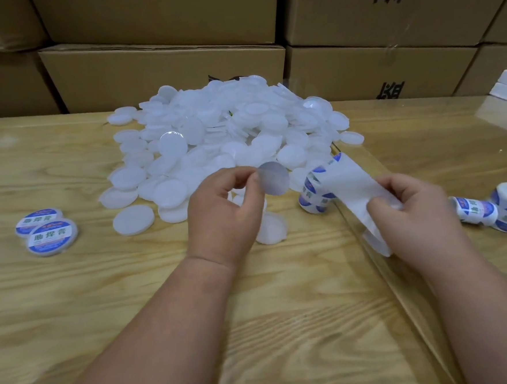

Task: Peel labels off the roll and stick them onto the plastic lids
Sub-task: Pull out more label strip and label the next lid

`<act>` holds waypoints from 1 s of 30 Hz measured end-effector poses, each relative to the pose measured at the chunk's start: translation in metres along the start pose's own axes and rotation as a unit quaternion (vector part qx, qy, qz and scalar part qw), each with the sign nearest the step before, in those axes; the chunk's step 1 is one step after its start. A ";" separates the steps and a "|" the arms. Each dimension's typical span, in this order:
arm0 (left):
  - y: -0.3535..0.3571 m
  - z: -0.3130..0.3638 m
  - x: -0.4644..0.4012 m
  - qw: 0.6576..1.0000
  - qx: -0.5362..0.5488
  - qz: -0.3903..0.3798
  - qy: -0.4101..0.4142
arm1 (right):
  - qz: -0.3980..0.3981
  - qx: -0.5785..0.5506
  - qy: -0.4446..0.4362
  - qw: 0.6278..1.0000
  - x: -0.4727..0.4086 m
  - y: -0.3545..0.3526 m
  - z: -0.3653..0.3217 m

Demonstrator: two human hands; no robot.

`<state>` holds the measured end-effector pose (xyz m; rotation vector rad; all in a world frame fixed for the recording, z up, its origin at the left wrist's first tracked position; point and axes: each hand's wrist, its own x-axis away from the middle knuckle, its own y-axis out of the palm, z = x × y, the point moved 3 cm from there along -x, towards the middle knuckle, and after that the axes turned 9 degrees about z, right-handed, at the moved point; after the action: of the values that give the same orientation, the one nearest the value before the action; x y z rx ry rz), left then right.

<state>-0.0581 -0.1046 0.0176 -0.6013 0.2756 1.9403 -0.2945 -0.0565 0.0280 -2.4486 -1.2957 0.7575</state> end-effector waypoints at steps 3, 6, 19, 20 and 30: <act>-0.009 0.000 0.001 1.000 0.013 0.004 -0.015 | 0.093 0.073 -0.004 0.993 -0.002 -0.015 0.002; -0.021 -0.001 0.003 0.999 0.020 0.009 -0.024 | 0.258 0.046 -0.175 0.949 0.012 -0.028 -0.035; -0.042 0.001 0.003 0.998 0.063 0.010 -0.016 | -0.383 -0.324 0.384 0.775 0.042 0.103 -0.070; -0.041 0.000 0.003 0.998 0.064 0.004 -0.018 | -0.386 -0.342 0.385 0.766 0.042 0.102 -0.070; -0.031 -0.006 0.006 0.983 -0.077 -0.165 0.031 | -0.152 -0.325 0.205 0.911 0.018 0.076 -0.058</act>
<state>-0.0303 -0.0888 0.0111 -0.7581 0.0584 1.6331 -0.2021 -0.0842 0.0352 -2.5441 -1.8872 -0.3217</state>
